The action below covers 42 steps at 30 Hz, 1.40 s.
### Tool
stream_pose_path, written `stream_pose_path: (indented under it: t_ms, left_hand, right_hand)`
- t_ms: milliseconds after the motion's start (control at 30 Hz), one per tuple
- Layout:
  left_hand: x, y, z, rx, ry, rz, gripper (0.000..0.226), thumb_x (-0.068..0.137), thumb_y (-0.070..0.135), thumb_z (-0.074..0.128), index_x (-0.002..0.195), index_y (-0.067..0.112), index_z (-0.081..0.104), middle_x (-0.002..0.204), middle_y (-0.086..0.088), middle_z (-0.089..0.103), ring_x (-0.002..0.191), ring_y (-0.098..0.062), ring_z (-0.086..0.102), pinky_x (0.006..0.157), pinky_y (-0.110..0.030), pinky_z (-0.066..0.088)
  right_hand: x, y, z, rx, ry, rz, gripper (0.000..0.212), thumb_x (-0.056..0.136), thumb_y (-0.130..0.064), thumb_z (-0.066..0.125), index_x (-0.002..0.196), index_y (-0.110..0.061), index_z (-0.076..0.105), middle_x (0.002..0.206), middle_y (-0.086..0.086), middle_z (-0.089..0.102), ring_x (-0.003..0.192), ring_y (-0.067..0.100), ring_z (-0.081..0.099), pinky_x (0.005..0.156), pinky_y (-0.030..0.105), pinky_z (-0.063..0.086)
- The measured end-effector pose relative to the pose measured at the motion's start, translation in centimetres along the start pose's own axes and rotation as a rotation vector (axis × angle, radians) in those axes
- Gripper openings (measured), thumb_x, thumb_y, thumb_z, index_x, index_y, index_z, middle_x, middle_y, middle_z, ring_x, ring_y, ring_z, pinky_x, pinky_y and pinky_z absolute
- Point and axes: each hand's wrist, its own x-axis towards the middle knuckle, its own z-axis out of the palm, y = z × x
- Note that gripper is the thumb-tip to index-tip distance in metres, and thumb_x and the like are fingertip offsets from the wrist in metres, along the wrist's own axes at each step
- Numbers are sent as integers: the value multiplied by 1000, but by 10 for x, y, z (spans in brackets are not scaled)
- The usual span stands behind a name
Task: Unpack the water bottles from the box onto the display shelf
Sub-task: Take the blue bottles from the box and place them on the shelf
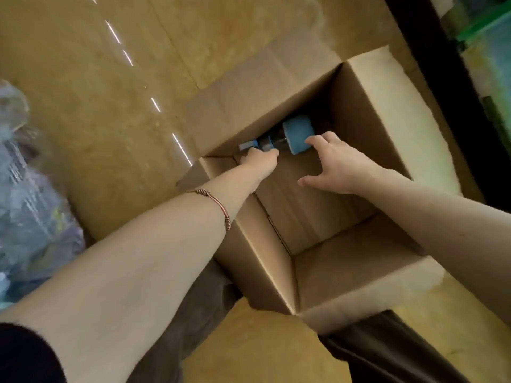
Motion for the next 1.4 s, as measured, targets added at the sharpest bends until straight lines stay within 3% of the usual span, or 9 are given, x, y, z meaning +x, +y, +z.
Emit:
stream_pose_path:
  t_ms: [233,400,533,700,833,967,1067,1200,1400]
  left_hand:
    - [79,4,31,-415,35,-145,52,97,32,48,144,17,32,145,-8,38,129,-28,40,102,-41,43]
    - [113,-3,50,-672,132,-178,57,94,41,52,144,20,33,139,-10,43,125,-29,44,95,-44,51]
    - [125,-5,58,-818,163,-155,58,92,41,57,141,19,35,135,-11,46,121,-28,48,92,-41,53]
    - [137,-10,59,-842,175,-140,61,87,38,65,138,19,38,132,-8,49,122,-27,49,90,-39,54]
    - [146,-13,48,-762,117,-158,57,82,40,70,128,18,46,115,-5,51,113,-26,51,82,-35,56]
    - [142,-16,34,-716,5,-187,55,81,37,71,126,20,47,125,-9,49,111,-29,49,86,-39,53]
    - [128,-20,32,-732,2,-162,55,82,33,68,130,20,47,121,-9,52,115,-30,49,86,-49,50]
    - [86,-23,33,-810,-40,-150,52,82,32,70,127,19,47,116,-11,59,104,-31,59,73,-47,57]
    - [4,-25,30,-718,-150,-99,53,81,39,71,126,22,49,118,-10,61,106,-27,61,81,-48,56]
  right_hand:
    - [91,46,37,42,-17,64,108,73,-44,78,152,-19,8,156,9,9,136,33,34,109,44,36]
    - [140,61,56,66,15,21,119,68,-31,84,153,-24,1,158,6,0,140,33,27,110,41,33]
    - [171,57,68,127,83,31,118,66,-16,85,152,-28,5,158,5,0,137,35,32,104,43,38]
    - [184,54,79,177,151,101,110,69,-2,80,149,-33,11,156,7,7,129,39,40,97,44,43]
    - [186,60,74,209,188,45,108,62,-3,84,146,-28,21,150,5,21,128,35,42,95,41,43]
    - [167,64,75,303,234,30,105,55,-8,88,141,-23,30,143,3,31,127,31,42,95,39,42]
    - [137,58,84,389,251,77,108,57,-10,88,144,-22,27,146,3,25,127,31,43,95,39,43]
    - [89,49,79,395,187,145,107,62,-13,87,147,-21,22,152,5,12,128,33,43,99,40,44]
    - [4,36,48,418,180,190,106,62,-19,87,145,-16,22,151,2,12,120,33,48,94,39,47]
